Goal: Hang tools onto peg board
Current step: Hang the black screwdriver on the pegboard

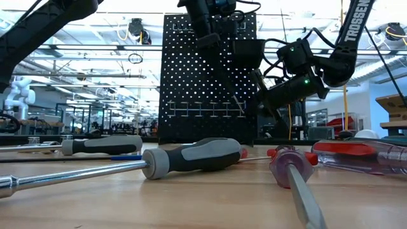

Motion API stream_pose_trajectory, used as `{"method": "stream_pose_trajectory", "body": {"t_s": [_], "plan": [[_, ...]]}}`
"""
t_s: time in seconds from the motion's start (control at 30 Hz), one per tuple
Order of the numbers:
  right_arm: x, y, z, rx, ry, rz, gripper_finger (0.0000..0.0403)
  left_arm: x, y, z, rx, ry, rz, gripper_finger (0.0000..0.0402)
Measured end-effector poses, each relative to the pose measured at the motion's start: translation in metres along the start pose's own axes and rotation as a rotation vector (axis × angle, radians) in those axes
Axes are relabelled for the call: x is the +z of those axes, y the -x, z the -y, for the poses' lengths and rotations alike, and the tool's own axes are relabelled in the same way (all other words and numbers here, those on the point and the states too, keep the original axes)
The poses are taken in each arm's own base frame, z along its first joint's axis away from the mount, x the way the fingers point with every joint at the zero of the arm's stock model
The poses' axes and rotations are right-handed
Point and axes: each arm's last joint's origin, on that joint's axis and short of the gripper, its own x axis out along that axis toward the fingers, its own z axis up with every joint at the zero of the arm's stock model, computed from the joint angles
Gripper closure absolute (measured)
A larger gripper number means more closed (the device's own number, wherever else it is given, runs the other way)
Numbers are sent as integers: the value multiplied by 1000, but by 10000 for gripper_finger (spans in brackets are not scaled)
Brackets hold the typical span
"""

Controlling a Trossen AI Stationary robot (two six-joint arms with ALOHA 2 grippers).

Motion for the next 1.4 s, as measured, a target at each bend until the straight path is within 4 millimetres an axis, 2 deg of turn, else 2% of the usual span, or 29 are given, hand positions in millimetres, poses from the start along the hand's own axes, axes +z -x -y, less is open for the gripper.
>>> {"method": "stream_pose_trajectory", "body": {"t_s": [0.27, 0.63, 0.77, 1.03, 1.23, 1.4], "plan": [[0, 0, 0, 1, 4, -5, 403, 1, 0, -1, 6, 1, 7, 265], [-1, 0, 1, -2, 9, -10, 403, 1, 2, -3, 94, 8, -27, 121], [-1, 0, 1, -2, 9, -9, 403, -2, 2, -2, 116, 3, -75, 88], [-1, 0, 1, -10, 15, -8, 403, -4, 10, -2, 126, 3, -85, 76], [-1, 0, 1, -10, 25, -8, 403, -4, 9, -4, -28, 81, 17, 77], [-1, 0, 1, -9, 31, -9, 403, -6, 9, -10, -12, 76, 29, 77]]}}
